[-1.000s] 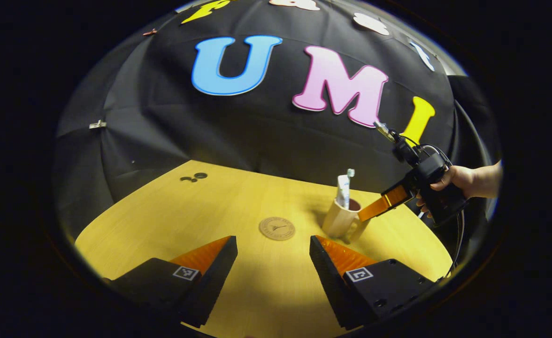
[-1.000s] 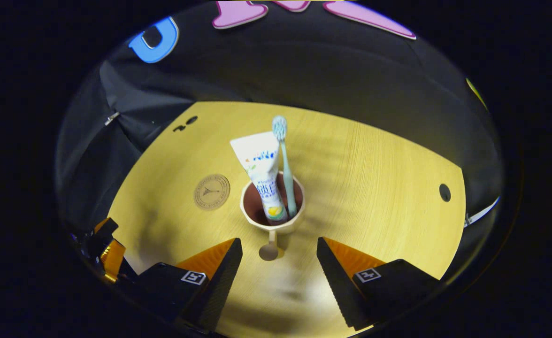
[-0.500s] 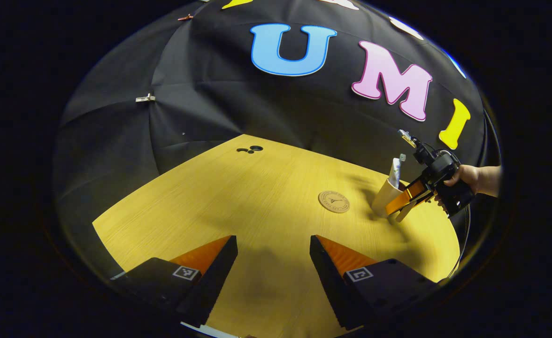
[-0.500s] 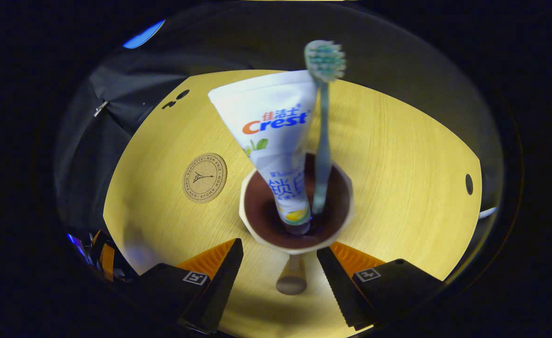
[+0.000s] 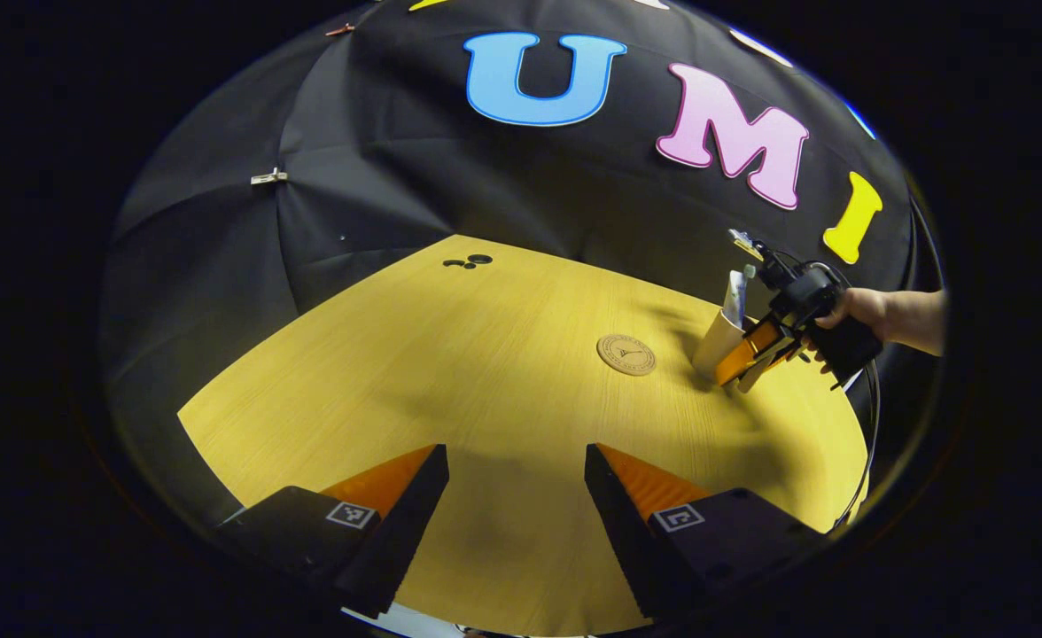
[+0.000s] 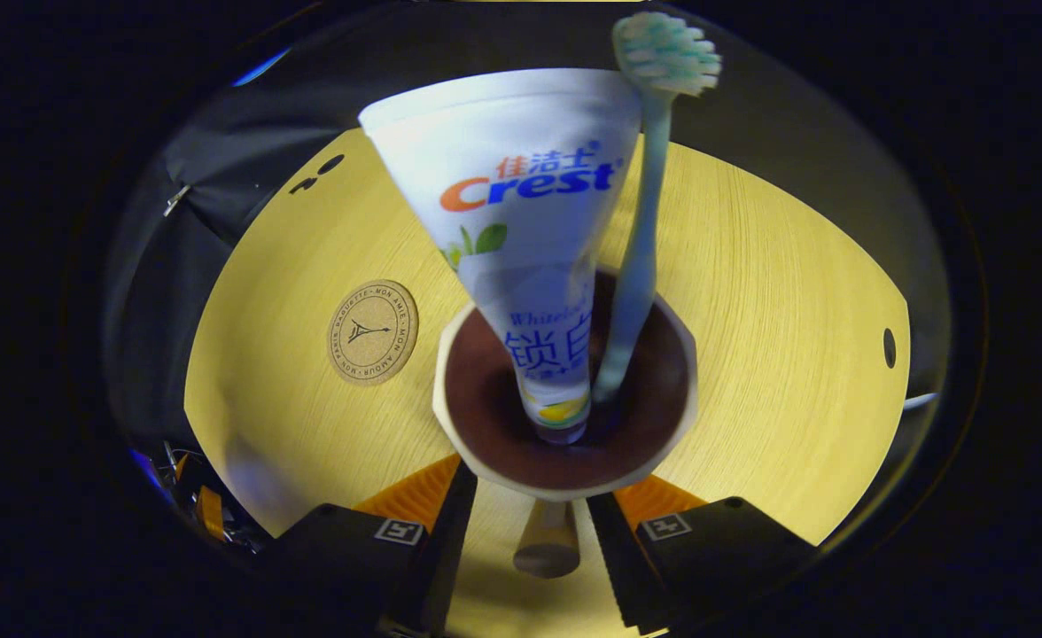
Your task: Put the toothbrush and toothpaste on the desktop into the cup, then pick up the cup and place it on the coaster on the desktop.
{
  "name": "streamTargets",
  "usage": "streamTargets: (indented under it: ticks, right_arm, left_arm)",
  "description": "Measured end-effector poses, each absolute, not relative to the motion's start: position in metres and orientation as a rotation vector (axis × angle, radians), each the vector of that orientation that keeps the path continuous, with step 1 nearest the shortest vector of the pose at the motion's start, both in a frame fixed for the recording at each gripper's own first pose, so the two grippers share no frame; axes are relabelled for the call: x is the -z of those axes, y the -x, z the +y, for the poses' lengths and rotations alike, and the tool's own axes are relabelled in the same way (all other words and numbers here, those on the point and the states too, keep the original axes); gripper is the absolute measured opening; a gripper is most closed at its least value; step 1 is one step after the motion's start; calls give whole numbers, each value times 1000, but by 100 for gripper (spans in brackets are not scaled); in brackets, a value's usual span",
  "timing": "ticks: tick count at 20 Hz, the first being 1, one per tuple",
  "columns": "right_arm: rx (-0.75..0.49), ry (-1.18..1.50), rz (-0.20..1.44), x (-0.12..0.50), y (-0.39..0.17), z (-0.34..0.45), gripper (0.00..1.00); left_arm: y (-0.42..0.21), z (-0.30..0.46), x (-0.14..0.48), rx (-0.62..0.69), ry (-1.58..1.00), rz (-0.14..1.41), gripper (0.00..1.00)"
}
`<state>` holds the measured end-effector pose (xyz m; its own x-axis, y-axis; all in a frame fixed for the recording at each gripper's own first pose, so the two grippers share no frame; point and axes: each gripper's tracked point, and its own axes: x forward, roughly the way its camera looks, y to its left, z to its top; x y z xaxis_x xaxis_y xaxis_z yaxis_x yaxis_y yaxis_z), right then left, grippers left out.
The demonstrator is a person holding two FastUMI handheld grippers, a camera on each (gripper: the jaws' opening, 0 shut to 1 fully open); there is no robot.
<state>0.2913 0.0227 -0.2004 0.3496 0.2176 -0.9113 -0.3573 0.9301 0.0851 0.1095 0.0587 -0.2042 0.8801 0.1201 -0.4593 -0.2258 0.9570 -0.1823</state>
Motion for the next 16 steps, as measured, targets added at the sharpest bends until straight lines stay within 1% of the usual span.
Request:
streamTargets:
  ticks: [2,3,5,6,7,9,11,12,13,16]
  right_arm:
    - [-370,154,1155,202,-291,20,72]
    - [-369,159,1158,200,-290,19,55]
    - [-372,157,1160,201,-290,21,43]
    - [-377,159,1158,200,-290,22,43]
    - [-374,170,1153,203,-291,20,33]
    - [-379,213,1140,201,-292,17,35]
    - [-393,235,1138,201,-291,16,31]
    - [-397,242,1132,200,-291,14,37]
    - [-394,248,1123,200,-293,14,30]
    - [-390,237,1096,201,-294,15,28]
  left_arm:
    - [-107,56,207,-172,241,467,98]
    - [-106,54,207,-167,241,472,98]
    - [-104,52,209,-167,234,483,98]
    - [-103,53,210,-166,230,486,98]
    - [-101,53,210,-167,228,489,98]
    - [-97,52,212,-168,230,496,98]
    - [-94,52,215,-168,234,502,98]
    - [-93,52,216,-168,234,505,98]
    - [-91,52,217,-168,232,508,98]
    - [-90,53,220,-169,221,518,98]
